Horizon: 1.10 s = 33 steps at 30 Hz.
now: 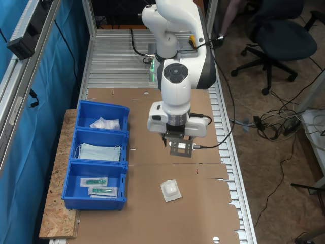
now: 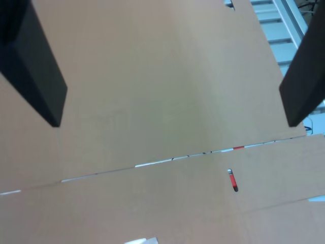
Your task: Pick and place sorting task of medical equipment.
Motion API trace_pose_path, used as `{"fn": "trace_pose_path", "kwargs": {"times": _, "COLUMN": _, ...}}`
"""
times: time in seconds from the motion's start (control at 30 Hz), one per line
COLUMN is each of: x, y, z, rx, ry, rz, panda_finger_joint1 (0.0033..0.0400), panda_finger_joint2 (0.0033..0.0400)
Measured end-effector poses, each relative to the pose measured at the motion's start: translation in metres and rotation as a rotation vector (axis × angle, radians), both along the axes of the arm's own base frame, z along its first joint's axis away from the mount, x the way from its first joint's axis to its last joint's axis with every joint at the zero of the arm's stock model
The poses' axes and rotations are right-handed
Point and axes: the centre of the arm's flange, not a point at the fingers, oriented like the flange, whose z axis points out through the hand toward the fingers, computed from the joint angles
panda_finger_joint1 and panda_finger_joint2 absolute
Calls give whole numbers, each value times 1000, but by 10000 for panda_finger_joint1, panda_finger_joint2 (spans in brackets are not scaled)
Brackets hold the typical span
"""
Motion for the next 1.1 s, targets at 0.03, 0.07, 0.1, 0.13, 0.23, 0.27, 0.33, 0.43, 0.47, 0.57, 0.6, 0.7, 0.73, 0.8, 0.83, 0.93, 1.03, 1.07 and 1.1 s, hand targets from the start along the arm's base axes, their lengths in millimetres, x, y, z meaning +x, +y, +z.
{"fn": "trace_pose_path", "kwargs": {"times": 0.03, "x": 2, "y": 0, "z": -8, "rx": 3, "ry": 3, "rz": -1, "panda_finger_joint1": 400, "panda_finger_joint2": 400}}
{"fn": "trace_pose_path", "kwargs": {"times": 0.07, "x": 4, "y": 0, "z": -16, "rx": 5, "ry": 4, "rz": -1, "panda_finger_joint1": 400, "panda_finger_joint2": 400}}
{"fn": "trace_pose_path", "kwargs": {"times": 0.1, "x": 6, "y": 0, "z": -24, "rx": 8, "ry": 5, "rz": -2, "panda_finger_joint1": 400, "panda_finger_joint2": 400}}
{"fn": "trace_pose_path", "kwargs": {"times": 0.13, "x": 9, "y": -1, "z": -39, "rx": 13, "ry": 5, "rz": -4, "panda_finger_joint1": 400, "panda_finger_joint2": 400}}
{"fn": "trace_pose_path", "kwargs": {"times": 0.23, "x": 13, "y": -1, "z": -60, "rx": 20, "ry": 5, "rz": -7, "panda_finger_joint1": 400, "panda_finger_joint2": 400}}
{"fn": "trace_pose_path", "kwargs": {"times": 0.27, "x": 14, "y": -1, "z": -67, "rx": 22, "ry": 5, "rz": -8, "panda_finger_joint1": 400, "panda_finger_joint2": 400}}
{"fn": "trace_pose_path", "kwargs": {"times": 0.33, "x": 16, "y": -1, "z": -79, "rx": 26, "ry": 7, "rz": -10, "panda_finger_joint1": 400, "panda_finger_joint2": 400}}
{"fn": "trace_pose_path", "kwargs": {"times": 0.43, "x": 18, "y": -2, "z": -95, "rx": 31, "ry": 9, "rz": -12, "panda_finger_joint1": 400, "panda_finger_joint2": 400}}
{"fn": "trace_pose_path", "kwargs": {"times": 0.47, "x": 18, "y": -2, "z": -100, "rx": 33, "ry": 8, "rz": -13, "panda_finger_joint1": 400, "panda_finger_joint2": 400}}
{"fn": "trace_pose_path", "kwargs": {"times": 0.57, "x": 21, "y": -2, "z": -112, "rx": 37, "ry": 5, "rz": -16, "panda_finger_joint1": 400, "panda_finger_joint2": 400}}
{"fn": "trace_pose_path", "kwargs": {"times": 0.6, "x": 23, "y": -2, "z": -116, "rx": 39, "ry": 4, "rz": -16, "panda_finger_joint1": 400, "panda_finger_joint2": 400}}
{"fn": "trace_pose_path", "kwargs": {"times": 0.7, "x": 29, "y": -3, "z": -124, "rx": 43, "ry": -8, "rz": -20, "panda_finger_joint1": 400, "panda_finger_joint2": 400}}
{"fn": "trace_pose_path", "kwargs": {"times": 0.73, "x": 32, "y": -3, "z": -126, "rx": 45, "ry": -13, "rz": -21, "panda_finger_joint1": 400, "panda_finger_joint2": 400}}
{"fn": "trace_pose_path", "kwargs": {"times": 0.8, "x": 37, "y": -4, "z": -130, "rx": 48, "ry": -24, "rz": -24, "panda_finger_joint1": 400, "panda_finger_joint2": 400}}
{"fn": "trace_pose_path", "kwargs": {"times": 0.83, "x": 41, "y": -5, "z": -132, "rx": 49, "ry": -29, "rz": -26, "panda_finger_joint1": 400, "panda_finger_joint2": 400}}
{"fn": "trace_pose_path", "kwargs": {"times": 0.93, "x": 53, "y": -7, "z": -139, "rx": 55, "ry": -51, "rz": -32, "panda_finger_joint1": 400, "panda_finger_joint2": 400}}
{"fn": "trace_pose_path", "kwargs": {"times": 1.03, "x": 60, "y": -8, "z": -145, "rx": 59, "ry": -61, "rz": -37, "panda_finger_joint1": 400, "panda_finger_joint2": 400}}
{"fn": "trace_pose_path", "kwargs": {"times": 1.07, "x": 61, "y": -9, "z": -148, "rx": 61, "ry": -63, "rz": -38, "panda_finger_joint1": 400, "panda_finger_joint2": 400}}
{"fn": "trace_pose_path", "kwargs": {"times": 1.1, "x": 63, "y": -9, "z": -150, "rx": 62, "ry": -65, "rz": -39, "panda_finger_joint1": 400, "panda_finger_joint2": 400}}
